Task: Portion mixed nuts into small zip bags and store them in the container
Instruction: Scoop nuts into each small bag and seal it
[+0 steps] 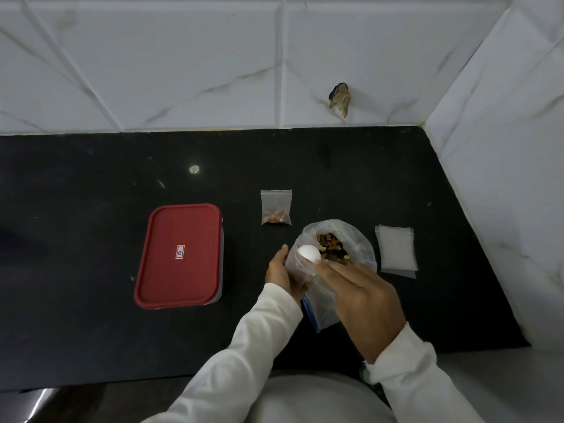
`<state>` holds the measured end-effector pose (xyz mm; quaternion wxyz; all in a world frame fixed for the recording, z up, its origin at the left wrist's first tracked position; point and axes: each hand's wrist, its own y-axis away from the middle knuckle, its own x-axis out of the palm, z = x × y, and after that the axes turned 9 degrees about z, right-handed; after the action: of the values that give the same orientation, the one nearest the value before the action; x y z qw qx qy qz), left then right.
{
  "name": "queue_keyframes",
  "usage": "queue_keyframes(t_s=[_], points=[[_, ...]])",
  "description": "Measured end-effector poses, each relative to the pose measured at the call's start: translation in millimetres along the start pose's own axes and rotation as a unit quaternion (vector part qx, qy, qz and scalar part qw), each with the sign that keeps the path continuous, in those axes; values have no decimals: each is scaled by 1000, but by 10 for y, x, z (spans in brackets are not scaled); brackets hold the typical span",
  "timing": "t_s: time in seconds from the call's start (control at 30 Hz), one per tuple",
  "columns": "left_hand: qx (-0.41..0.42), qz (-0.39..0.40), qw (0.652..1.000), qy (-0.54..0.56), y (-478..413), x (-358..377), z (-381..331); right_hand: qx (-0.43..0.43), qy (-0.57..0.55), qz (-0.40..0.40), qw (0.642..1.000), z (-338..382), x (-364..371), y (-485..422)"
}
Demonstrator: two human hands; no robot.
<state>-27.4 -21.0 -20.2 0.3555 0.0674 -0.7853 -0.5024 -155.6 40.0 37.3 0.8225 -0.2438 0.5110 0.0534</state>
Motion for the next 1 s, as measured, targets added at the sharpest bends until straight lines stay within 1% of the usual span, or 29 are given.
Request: queue_keyframes(t_s=[0.03,0.07,0.1,0.17,0.23,0.3,0.43,0.5,0.57,0.63,0.7,0.8,0.9,1.0], points=[[-1,1,1000,-1,-5,-5,5,-29,38,-10,999,-21,8,26],[-4,1,1000,-3,-12,-11,11,-24,58,-6,998,-13,4,47],[-5,1,1000,-2,-14,-16,12,-9,43,-10,999,3,-25,56],[1,6,1000,1,0,-10,15,70,-30,-1,997,89,-73,61],[11,10,1000,3,19,6,13,130,-76,-25,988,113,-83,47],[14,8,1000,6,19,11,16,200,-145,-55,967,95,-112,40],[25,11,1000,2,-3,-1,24,258,-310,-38,914,85,-314,24],[25,26,999,4,20,3,14,293,-351,-40,888,33,-363,29],[20,31,999,12,44,10,0,319,-332,-50,886,-98,-365,70],[21,27,999,19,44,6,-7,336,-267,-50,902,-281,-326,123],[26,17,999,23,18,-3,-12,338,-207,-25,918,-452,-232,171],[19,8,1000,24,-25,-10,-6,324,-124,44,937,-629,-16,179],[15,8,999,29,-46,-15,7,302,-57,115,945,-697,152,98],[16,4,999,27,-95,-39,19,264,20,193,945,-681,257,-3]])
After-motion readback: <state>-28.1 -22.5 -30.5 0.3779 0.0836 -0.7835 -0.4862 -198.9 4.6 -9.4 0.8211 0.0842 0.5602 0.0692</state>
